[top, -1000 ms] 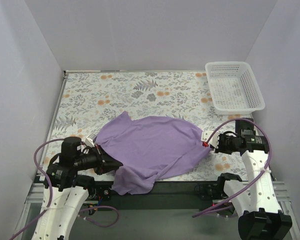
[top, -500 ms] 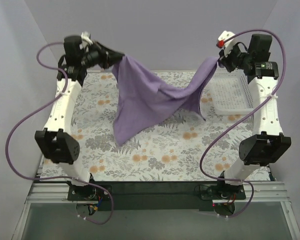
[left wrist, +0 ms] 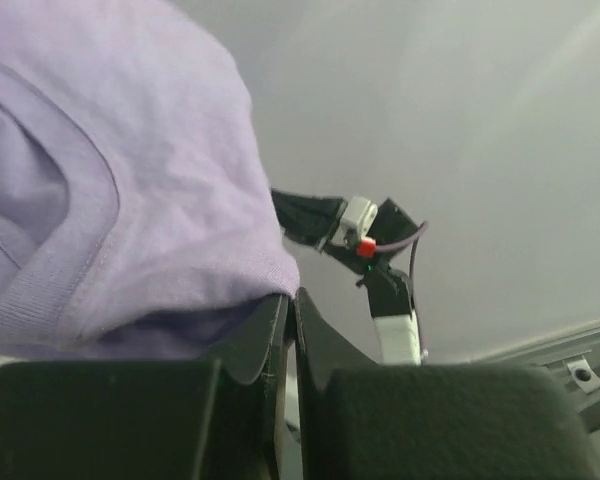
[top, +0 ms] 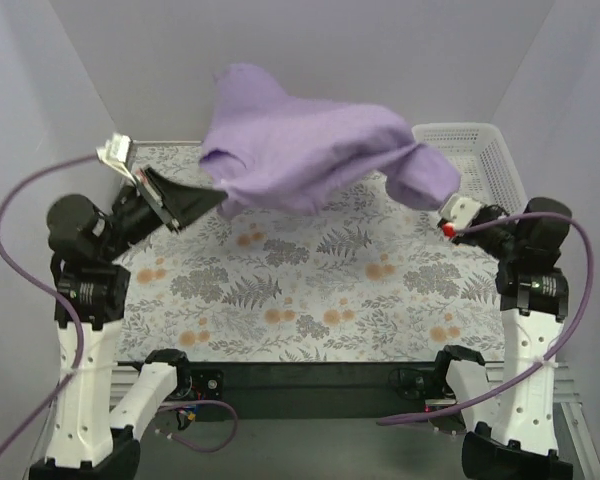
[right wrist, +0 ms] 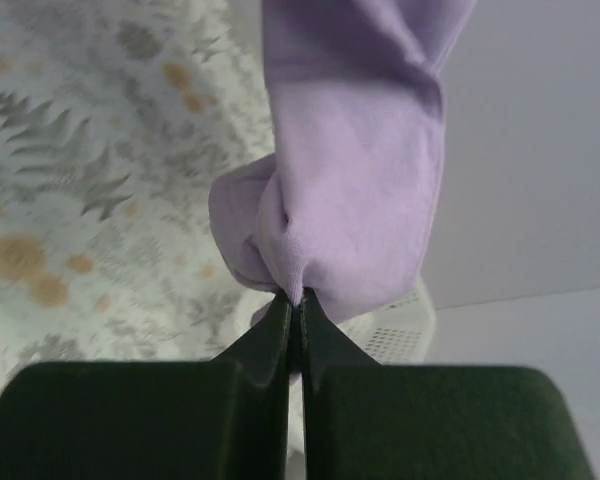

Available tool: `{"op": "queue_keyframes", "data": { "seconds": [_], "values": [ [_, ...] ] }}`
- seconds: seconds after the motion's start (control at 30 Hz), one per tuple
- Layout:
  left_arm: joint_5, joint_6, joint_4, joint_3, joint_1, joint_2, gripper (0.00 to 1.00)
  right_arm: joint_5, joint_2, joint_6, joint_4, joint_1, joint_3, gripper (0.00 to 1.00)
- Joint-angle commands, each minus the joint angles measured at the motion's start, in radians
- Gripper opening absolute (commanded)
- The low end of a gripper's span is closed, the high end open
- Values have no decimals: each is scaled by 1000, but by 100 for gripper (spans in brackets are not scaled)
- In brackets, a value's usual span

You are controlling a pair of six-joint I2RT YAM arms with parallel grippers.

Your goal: Fold and stack the t-shirts

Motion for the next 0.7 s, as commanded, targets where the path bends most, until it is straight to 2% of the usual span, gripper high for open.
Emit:
{"op": "queue_keyframes", "data": {
  "seconds": [0.0,0.03,0.07,0.17,0.27,0.43,0.57,0.63,0.67],
  "values": [
    [18,52,-237,-368,-19,-107,0,-31,-50,-353,-194,-3,-265,1],
    [13,81,-338,-495,-27,-189,0,-22,-80,-458,-277,-3,-308,1],
    [13,90,-387,-563,-27,-230,0,-14,-94,-459,-312,-3,-344,1],
    [55,101,-568,-746,-27,-377,0,27,-131,-640,-440,-3,-460,1],
    [71,113,-717,-829,-27,-488,0,68,-137,-717,-507,-1,-516,1],
    [42,173,-896,-846,-29,-549,0,88,-96,-817,-653,-1,-504,1],
    [-43,257,-977,-692,-29,-480,0,63,-102,-835,-724,-3,-471,1],
    [-57,285,-983,-675,-30,-450,0,39,-101,-826,-728,-3,-459,1],
    [-36,300,-977,-703,-29,-437,4,35,-82,-815,-731,-3,-438,15]
  ]
}}
